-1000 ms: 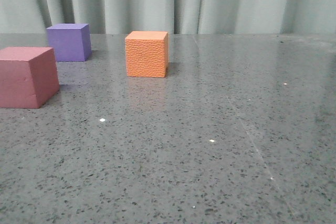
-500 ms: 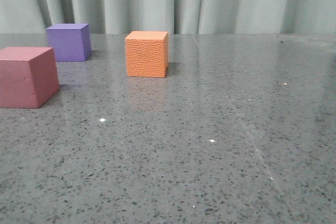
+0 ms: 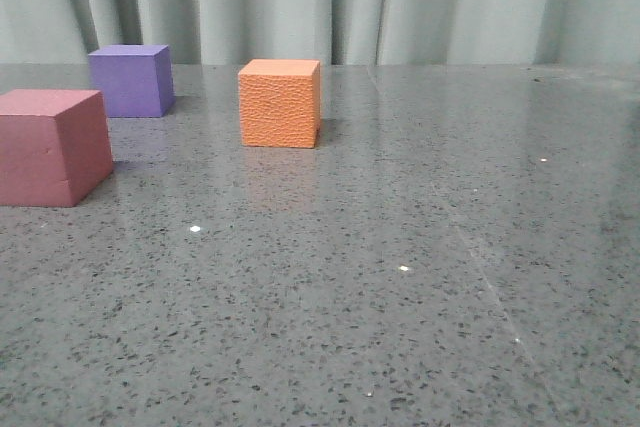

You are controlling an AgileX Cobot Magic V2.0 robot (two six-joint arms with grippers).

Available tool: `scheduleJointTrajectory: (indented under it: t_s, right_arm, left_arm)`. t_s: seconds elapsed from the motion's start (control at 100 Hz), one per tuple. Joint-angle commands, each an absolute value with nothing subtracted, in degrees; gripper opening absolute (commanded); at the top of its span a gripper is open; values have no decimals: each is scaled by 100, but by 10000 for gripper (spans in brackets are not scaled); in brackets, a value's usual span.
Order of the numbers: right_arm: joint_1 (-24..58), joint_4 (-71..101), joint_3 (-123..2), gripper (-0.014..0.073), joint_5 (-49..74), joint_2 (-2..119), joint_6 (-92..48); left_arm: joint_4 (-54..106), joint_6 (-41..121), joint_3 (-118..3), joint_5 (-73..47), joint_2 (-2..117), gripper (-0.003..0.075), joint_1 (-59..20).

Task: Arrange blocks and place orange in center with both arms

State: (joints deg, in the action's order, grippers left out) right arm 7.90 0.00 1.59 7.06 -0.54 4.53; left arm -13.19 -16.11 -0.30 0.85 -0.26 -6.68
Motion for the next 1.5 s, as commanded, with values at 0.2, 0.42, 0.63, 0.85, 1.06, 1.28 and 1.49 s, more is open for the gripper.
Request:
scheduleJointTrajectory:
  t_s: [0.2,0.42,0.63,0.85,1.06,1.28,1.49]
  right_arm:
    - [763,0,80,-120,200,-175,398]
    - [763,0,80,-120,200,-175,398]
    - [763,0,80,-120,200,-175,398]
    - [763,0,80,-120,200,-175,398]
    - [763,0,80,-120,200,-175,398]
    - [763,0,80,-120,200,-175,398]
    - [763,0,80,-120,200,-175,398]
  left_arm:
    - [-1233,-1650,81,838,-213,-19,-662]
    - [-784,-1659,-1245,-824,162,-19,-662]
    - [-631,-1659,-3096,-2671,1352,-19,-662]
    - [-494,-1659,-4717,-4240,2739,-19,-662]
    - [-494,-1659,-5076,-4416,3330,-19,-662]
    - [-494,-1659,-5076,-4445,3537,-18,-662]
    - [-494,-1629,-5076,-4406,3537,262,-662]
